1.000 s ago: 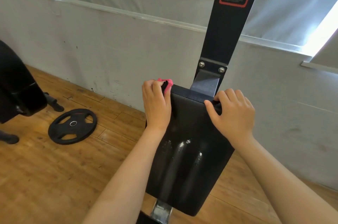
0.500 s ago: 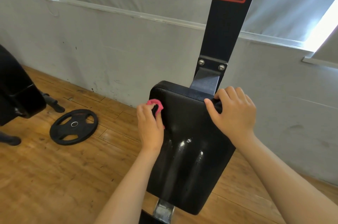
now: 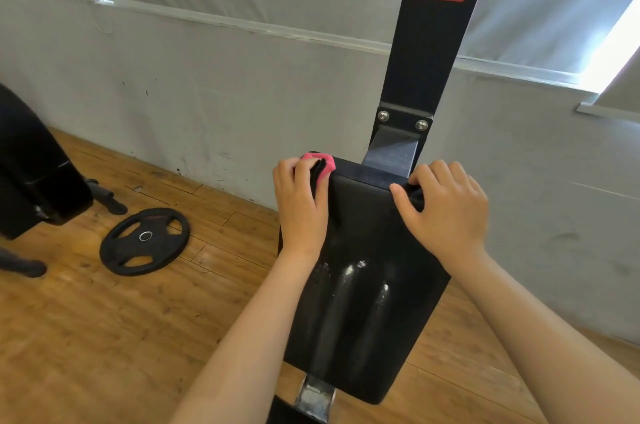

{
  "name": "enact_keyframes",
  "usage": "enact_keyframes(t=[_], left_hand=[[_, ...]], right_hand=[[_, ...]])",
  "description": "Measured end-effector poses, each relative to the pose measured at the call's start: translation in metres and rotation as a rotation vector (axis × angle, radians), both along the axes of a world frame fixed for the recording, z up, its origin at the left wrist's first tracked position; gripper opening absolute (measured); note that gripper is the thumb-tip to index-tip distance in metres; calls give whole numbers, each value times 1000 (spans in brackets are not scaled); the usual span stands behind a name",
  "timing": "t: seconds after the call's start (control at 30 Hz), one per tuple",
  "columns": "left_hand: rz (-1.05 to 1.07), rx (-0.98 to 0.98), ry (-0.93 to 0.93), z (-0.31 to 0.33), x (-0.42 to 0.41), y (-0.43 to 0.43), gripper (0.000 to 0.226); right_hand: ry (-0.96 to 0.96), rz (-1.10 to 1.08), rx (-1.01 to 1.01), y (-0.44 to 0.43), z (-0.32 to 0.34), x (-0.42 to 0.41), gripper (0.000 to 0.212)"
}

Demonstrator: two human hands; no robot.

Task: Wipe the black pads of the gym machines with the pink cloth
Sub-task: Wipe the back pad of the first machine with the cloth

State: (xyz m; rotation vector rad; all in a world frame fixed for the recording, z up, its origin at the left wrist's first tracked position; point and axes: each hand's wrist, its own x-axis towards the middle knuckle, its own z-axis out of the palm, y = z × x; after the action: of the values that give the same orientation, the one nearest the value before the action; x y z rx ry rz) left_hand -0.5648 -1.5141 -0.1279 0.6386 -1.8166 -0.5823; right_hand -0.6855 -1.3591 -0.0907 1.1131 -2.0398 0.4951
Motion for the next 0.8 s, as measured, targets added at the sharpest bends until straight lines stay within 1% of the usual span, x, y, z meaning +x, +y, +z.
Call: enact_keyframes(t=[0.13, 0.2, 0.27, 0.4, 0.47, 0.53, 0.63, 0.67, 0.73, 0.8], left_hand=[[-4, 28, -1, -4, 5, 4, 32], [-16, 37, -18, -10, 8, 4, 27], [-41, 66, -41, -26, 15, 4, 22], [-63, 173, -106, -65, 36, 10, 23], [-66, 206, -109, -70, 41, 12, 23], [-96, 205, -56, -55, 42, 13, 23], [-168, 171, 50, -11, 33, 11, 23], [-168, 141, 58, 2, 26, 9, 24], [-150, 52, 13, 18, 11, 5, 28], [-117, -23, -23, 18, 2, 3, 31]], right_hand=[[10, 2, -3, 0, 0, 1, 37], [8, -1, -5, -1, 0, 1, 37], [10, -2, -9, -1, -1, 0, 37], [11, -5, -2, -1, -1, 0, 38], [11, -7, 1, -1, -1, 0, 38], [15, -9, 2, -1, -1, 0, 38], [11, -11, 5, -1, 0, 1, 38], [11, -11, 7, -1, 1, 1, 38], [12, -13, 7, -1, 1, 1, 38], [5, -11, 6, 0, 1, 1, 38]])
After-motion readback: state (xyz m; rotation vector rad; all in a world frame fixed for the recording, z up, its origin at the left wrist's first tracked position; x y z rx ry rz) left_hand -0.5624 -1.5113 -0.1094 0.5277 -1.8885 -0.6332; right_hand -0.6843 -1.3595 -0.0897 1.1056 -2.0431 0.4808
